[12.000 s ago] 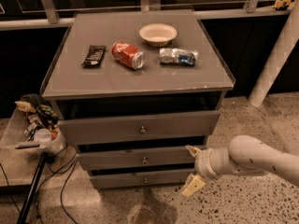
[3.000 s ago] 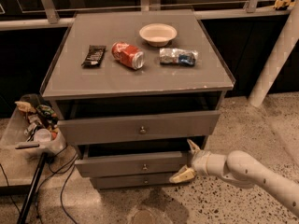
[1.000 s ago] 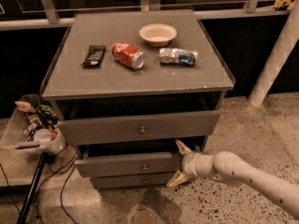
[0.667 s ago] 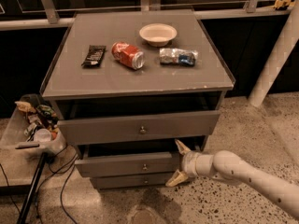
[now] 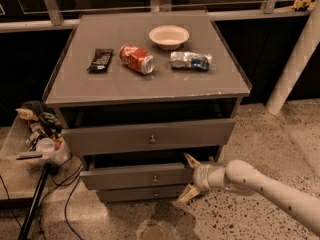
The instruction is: Open middle drawer
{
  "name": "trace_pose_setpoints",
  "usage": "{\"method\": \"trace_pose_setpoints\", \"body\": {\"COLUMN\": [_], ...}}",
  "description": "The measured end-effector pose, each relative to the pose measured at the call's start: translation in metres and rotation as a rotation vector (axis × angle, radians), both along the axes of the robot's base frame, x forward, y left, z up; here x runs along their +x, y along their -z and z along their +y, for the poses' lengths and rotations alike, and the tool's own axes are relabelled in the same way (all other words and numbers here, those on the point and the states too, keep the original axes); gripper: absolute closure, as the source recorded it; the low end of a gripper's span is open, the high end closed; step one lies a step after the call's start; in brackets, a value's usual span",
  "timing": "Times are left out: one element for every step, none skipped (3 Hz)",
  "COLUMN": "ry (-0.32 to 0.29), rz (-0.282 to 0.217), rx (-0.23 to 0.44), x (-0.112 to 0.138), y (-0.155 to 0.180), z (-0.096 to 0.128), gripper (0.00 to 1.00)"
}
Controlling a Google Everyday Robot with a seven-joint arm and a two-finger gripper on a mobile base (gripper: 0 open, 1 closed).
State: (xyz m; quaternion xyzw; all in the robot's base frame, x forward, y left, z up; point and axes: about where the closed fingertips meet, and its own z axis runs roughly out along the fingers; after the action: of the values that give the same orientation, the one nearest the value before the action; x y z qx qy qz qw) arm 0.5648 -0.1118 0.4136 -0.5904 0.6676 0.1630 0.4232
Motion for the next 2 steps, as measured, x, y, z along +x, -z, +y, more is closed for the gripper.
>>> {"method": "trace_pose_setpoints", "body": {"ry": [0.011, 0.011], "rz": [0.037, 0.038], "rx": [-0.015, -0.016], "x": [-0.0028, -0.0031], "y": [0.0081, 0.0085], "z": [-0.0122, -0.0125], "gripper": [0.00, 0.19]}}
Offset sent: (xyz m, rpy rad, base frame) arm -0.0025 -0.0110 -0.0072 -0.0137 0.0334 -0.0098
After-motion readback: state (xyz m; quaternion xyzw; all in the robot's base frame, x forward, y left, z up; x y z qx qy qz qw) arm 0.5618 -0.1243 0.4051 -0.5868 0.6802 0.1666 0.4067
